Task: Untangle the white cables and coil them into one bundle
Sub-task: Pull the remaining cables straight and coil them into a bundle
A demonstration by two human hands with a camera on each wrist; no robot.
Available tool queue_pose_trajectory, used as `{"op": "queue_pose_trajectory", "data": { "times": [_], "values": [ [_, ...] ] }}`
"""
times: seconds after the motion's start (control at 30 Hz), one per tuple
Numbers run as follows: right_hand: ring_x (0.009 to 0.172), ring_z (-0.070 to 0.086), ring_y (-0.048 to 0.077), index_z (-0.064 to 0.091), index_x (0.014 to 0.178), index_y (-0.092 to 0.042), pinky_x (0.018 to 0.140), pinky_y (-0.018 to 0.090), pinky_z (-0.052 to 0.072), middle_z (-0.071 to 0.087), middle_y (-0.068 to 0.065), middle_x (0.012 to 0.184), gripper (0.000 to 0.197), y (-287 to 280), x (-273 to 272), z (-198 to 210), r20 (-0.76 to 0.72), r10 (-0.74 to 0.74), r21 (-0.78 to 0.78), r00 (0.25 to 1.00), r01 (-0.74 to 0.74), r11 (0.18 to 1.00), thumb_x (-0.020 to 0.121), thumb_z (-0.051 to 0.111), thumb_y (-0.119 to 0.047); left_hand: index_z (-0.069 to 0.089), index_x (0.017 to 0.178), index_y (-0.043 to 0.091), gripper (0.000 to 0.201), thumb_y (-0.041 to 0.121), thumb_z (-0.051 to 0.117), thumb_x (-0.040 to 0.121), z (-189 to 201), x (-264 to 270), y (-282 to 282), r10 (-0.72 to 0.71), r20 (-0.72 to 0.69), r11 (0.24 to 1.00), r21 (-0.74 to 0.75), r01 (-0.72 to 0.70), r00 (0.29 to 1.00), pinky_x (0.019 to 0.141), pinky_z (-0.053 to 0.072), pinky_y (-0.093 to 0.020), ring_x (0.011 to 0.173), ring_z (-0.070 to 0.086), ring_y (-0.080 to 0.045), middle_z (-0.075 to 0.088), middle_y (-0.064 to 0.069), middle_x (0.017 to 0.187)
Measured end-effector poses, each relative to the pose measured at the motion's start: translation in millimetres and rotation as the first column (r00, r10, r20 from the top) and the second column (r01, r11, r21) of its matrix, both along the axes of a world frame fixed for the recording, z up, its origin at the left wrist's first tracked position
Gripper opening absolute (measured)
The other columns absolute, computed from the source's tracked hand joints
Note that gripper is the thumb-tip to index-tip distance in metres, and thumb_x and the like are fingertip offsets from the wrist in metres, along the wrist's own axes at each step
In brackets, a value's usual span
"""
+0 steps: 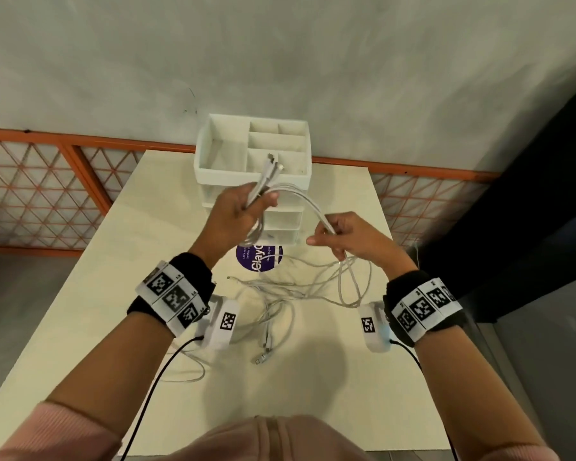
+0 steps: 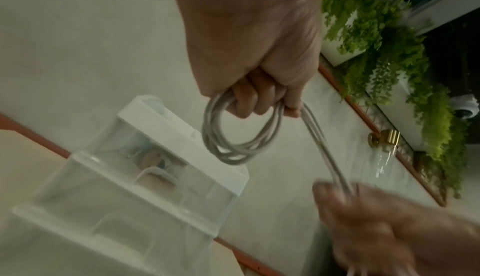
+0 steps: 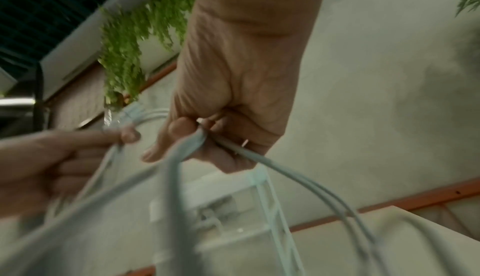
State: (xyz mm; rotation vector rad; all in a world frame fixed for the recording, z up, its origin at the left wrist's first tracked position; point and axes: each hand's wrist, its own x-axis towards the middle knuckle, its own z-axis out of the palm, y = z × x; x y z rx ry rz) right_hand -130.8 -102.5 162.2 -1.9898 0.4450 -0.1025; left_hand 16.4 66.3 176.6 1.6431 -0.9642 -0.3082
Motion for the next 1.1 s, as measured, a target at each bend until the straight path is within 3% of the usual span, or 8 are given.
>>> {"op": "queue_pose_trajectory", "data": {
  "times": [0.13, 0.27, 0.4, 0.53, 0.77, 0.83, 0.93, 1.1],
  "values": [
    [0.05, 0.054, 0.006, 0.061, 0.073, -0.015, 0.056, 0.015, 0.041, 0.055, -0.002, 0.059, 0.017, -15, -7, -20, -0.207, 0.055, -0.124, 0.977, -0.082, 0.989, 0.077, 0.076, -0.023, 0.066, 0.078, 0.015, 0.017, 0.022, 0.059, 0.092, -3, 1, 0, 0.112, 0.056, 0.989, -0.101, -0.106, 0.992, 0.06, 0.038, -0.026, 0.061, 0.046, -0.016, 0.055, -0.013, 0.065],
    [0.062, 0.058, 0.007, 0.063, 0.074, -0.014, 0.068, 0.022, 0.042, 0.063, -0.006, 0.06, 0.012, -39, -25, -41, -0.294, 0.064, -0.133, 0.954, -0.107, 0.985, 0.081, 0.071, -0.019, 0.066, 0.084, 0.012, 0.017, 0.025, 0.059, 0.093, -8, 17, 4, 0.335, -0.108, 0.913, -0.21, -0.351, 0.936, 0.064, 0.04, -0.018, 0.059, 0.05, -0.002, 0.056, 0.003, 0.064],
    [0.047, 0.052, -0.003, 0.061, 0.072, -0.002, 0.057, 0.017, 0.042, 0.058, -0.007, 0.054, 0.021, -47, -36, -43, -0.099, -0.176, -0.111, 0.979, 0.165, 0.98, 0.085, 0.067, -0.018, 0.067, 0.081, 0.006, 0.029, 0.031, 0.059, 0.092, -22, 29, 10, 0.421, -0.063, 0.896, -0.128, -0.426, 0.905, 0.062, 0.038, -0.025, 0.052, 0.045, -0.001, 0.05, 0.007, 0.057],
    [0.06, 0.048, 0.003, 0.053, 0.09, 0.015, 0.062, 0.017, 0.042, 0.048, 0.011, 0.075, 0.035, -55, -35, -14, 0.181, -0.31, -0.131, 0.933, 0.335, 0.933, 0.091, 0.059, -0.019, 0.066, 0.081, 0.011, 0.026, 0.031, 0.057, 0.093, -39, 25, 13, 0.473, -0.068, 0.875, -0.078, -0.478, 0.878, 0.061, 0.037, -0.024, 0.049, 0.046, 0.002, 0.049, 0.006, 0.056],
    [0.061, 0.033, 0.006, 0.049, 0.085, -0.015, 0.057, 0.019, 0.03, 0.036, -0.004, 0.067, 0.009, -46, -18, 48, 0.482, -0.228, -0.094, 0.846, 0.309, 0.946, 0.094, 0.047, -0.016, 0.068, 0.086, 0.012, 0.025, 0.032, 0.056, 0.093, -50, 16, 22, 0.496, -0.031, 0.867, -0.034, -0.497, 0.868, 0.058, 0.037, -0.016, 0.053, 0.047, -0.001, 0.05, 0.006, 0.057],
    [0.06, 0.032, 0.008, 0.047, 0.082, -0.019, 0.056, 0.021, 0.028, 0.034, -0.004, 0.065, 0.013, -41, -13, 56, 0.502, -0.192, -0.149, 0.843, 0.303, 0.941, 0.094, 0.048, -0.016, 0.067, 0.084, 0.009, 0.027, 0.032, 0.058, 0.092, -52, 15, 25, 0.506, -0.025, 0.862, -0.018, -0.507, 0.862, 0.061, 0.038, -0.025, 0.054, 0.044, -0.008, 0.05, 0.002, 0.057],
    [0.054, 0.031, 0.004, 0.045, 0.075, -0.023, 0.051, 0.017, 0.026, 0.033, -0.006, 0.062, 0.021, -39, -5, 58, 0.438, -0.123, -0.241, 0.89, 0.249, 0.938, 0.093, 0.052, -0.016, 0.064, 0.087, 0.011, 0.025, 0.034, 0.071, 0.082, -51, 12, 30, 0.535, -0.024, 0.845, 0.026, -0.535, 0.844, 0.05, 0.03, -0.02, 0.044, 0.032, -0.008, 0.033, 0.001, 0.053],
    [0.053, 0.043, 0.008, 0.05, 0.076, -0.016, 0.049, 0.017, 0.031, 0.045, -0.006, 0.06, 0.015, -28, 1, 34, 0.077, -0.101, -0.466, 0.992, 0.126, 0.876, 0.09, 0.055, -0.017, 0.062, 0.113, 0.012, 0.047, 0.041, 0.074, 0.077, -39, 0, 36, 0.578, -0.073, 0.805, -0.111, -0.583, 0.813, 0.049, 0.03, -0.015, 0.041, 0.029, -0.004, 0.028, 0.004, 0.053]
  ]
}}
